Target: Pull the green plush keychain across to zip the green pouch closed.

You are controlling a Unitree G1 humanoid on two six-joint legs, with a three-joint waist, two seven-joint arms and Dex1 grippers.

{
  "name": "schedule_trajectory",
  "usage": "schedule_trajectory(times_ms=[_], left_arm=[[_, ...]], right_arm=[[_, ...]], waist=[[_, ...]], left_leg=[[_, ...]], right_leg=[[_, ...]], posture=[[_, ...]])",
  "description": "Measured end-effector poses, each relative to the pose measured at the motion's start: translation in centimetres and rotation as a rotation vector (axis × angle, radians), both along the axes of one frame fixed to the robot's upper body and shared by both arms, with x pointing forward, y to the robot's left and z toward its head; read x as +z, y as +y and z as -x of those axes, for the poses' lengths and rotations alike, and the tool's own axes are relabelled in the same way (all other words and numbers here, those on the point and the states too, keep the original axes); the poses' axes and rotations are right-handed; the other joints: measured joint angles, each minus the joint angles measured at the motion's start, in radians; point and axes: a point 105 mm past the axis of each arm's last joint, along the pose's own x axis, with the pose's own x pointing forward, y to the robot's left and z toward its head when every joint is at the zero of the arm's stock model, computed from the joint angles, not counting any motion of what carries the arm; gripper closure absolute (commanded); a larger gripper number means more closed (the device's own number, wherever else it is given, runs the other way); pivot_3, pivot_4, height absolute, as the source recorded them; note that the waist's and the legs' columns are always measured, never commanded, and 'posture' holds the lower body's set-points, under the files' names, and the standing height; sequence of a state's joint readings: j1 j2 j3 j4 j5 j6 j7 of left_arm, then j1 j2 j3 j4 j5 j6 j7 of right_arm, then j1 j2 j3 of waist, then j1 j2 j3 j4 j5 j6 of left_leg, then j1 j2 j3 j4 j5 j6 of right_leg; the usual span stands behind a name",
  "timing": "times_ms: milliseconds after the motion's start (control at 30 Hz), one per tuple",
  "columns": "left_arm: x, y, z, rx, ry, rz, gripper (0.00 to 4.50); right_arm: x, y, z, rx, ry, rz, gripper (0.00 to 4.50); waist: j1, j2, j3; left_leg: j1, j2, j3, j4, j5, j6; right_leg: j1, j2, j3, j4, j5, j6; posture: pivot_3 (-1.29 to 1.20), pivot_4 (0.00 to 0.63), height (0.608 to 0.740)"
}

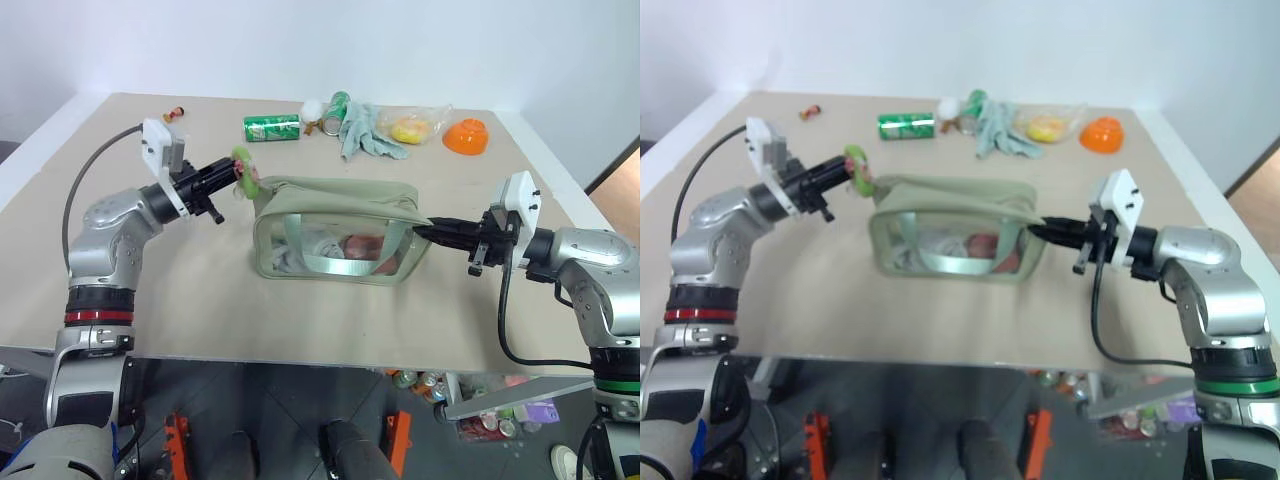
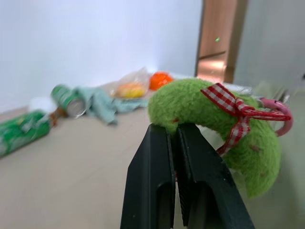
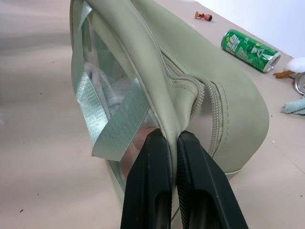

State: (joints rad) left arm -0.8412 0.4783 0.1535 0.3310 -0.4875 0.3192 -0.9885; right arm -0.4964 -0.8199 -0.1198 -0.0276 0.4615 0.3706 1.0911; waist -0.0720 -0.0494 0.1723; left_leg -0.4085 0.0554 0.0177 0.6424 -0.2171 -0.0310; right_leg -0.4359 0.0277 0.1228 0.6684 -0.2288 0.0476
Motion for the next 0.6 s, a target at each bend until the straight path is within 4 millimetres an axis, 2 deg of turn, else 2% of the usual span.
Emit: schedule_trajectory(times_ms=[100, 233, 333, 600], left_arm=[[1.6, -2.0, 0.4, -0.06, -0.045, -0.006, 4.46], [2.7, -3.8, 0.7, -0.111, -0.076, -0.011, 4.46], [2.7, -5.1, 0.8, -0.154, -0.08, -0.027, 4.46], [2.0, -6.9, 1.1, -0.225, -0.064, -0.036, 4.46]], right_arm=[[0.0, -0.1, -0.1, -0.003, -0.002, 0.006, 4.5], [0.0, -0.1, -0.1, -0.005, -0.002, 0.011, 4.5], [0.0, -0.2, -0.1, -0.006, -0.002, 0.012, 4.5], [0.0, -0.2, -0.1, -0.006, -0.002, 0.017, 4.5]], waist=[[0.0, 0.0, 0.0], [0.0, 0.0, 0.0], [0.0, 0.0, 0.0], [0.0, 0.0, 0.0]], left_leg=[[0.0, -0.001, 0.0, 0.001, 0.0, 0.0], [0.0, -0.001, 0.0, 0.001, 0.0, 0.0], [0.0, -0.001, 0.0, 0.0, 0.0, 0.0], [0.0, -0.001, 0.0, 0.001, 0.0, 0.0]], right_leg=[[0.001, 0.0, 0.0, 0.0, 0.0, 0.0], [0.001, 0.0, 0.0, 0.0, 0.0, 0.0], [0.0, 0.0, 0.001, 0.0, 0.0, 0.0], [0.0, 0.0, 0.001, 0.0, 0.0, 0.0]], posture=[[0.0, 0.15, 0.74], [0.0, 0.15, 0.74], [0.0, 0.15, 0.74], [0.0, 0.15, 0.74]])
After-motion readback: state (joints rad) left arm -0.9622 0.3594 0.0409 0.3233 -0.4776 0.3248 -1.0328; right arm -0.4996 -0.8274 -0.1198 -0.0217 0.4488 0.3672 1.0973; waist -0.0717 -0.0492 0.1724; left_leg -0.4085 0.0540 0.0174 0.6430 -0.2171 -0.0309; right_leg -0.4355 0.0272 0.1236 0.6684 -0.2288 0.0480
